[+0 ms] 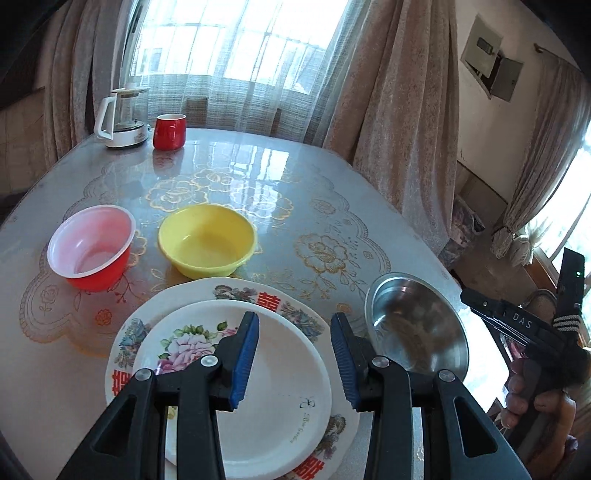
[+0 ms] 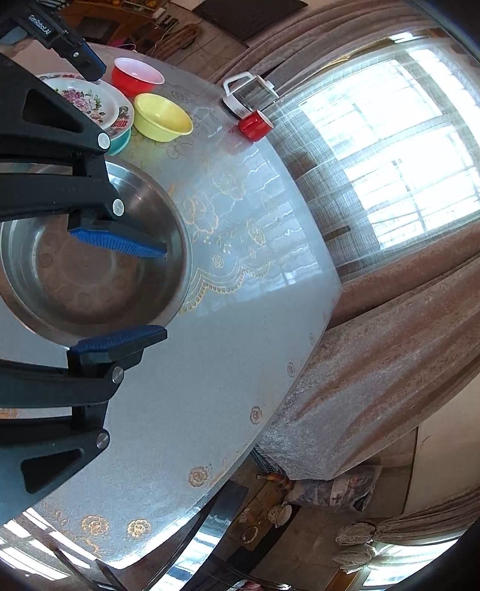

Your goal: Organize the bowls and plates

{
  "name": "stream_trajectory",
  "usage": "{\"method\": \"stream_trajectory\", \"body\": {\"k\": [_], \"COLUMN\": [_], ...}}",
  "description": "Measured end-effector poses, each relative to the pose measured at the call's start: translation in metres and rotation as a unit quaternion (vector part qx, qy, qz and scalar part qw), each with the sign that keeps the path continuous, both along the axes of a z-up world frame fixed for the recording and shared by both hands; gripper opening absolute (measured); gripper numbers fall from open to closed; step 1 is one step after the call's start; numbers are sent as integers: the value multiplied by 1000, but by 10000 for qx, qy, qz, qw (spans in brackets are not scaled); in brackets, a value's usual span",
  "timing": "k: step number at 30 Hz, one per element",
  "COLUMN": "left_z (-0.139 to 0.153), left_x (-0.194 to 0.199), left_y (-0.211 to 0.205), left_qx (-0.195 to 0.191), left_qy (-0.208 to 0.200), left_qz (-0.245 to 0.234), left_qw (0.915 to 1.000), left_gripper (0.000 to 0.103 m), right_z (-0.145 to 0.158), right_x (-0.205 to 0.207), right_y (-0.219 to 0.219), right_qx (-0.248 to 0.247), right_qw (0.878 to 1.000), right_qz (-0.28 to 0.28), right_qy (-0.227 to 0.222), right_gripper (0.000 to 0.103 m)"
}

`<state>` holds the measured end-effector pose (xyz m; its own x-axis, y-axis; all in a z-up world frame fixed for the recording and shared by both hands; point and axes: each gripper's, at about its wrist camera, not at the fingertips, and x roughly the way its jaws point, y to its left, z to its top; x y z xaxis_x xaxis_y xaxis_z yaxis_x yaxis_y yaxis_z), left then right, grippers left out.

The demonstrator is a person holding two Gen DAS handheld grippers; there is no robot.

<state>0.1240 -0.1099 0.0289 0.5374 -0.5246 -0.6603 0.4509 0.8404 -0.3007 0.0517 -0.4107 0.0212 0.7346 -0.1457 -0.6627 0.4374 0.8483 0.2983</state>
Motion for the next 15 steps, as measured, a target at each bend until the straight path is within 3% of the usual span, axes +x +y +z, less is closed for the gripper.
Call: {"method": "stream_trajectory", "body": {"k": [4,10,15], "left_z": [-4,-10,-18], "left_x": [15,43,66], "left_y": [29,58,67], "left_qx": [-13,-75,-98], "left_qy": [14,132,268], "left_qz": [338,725,782], "left_qw": [9994,9972,9965], "left_gripper": [39,36,26], "right_z": [5,4,-5], "right_x": [21,65,108], "right_y": [32,86,123], "right_qx": [33,316,361], "right_qw": [9980,9857,9756], "right_qz": [623,1654,2151], "right_qy": [-98,-30,238], "right_gripper": [39,39,34]}}
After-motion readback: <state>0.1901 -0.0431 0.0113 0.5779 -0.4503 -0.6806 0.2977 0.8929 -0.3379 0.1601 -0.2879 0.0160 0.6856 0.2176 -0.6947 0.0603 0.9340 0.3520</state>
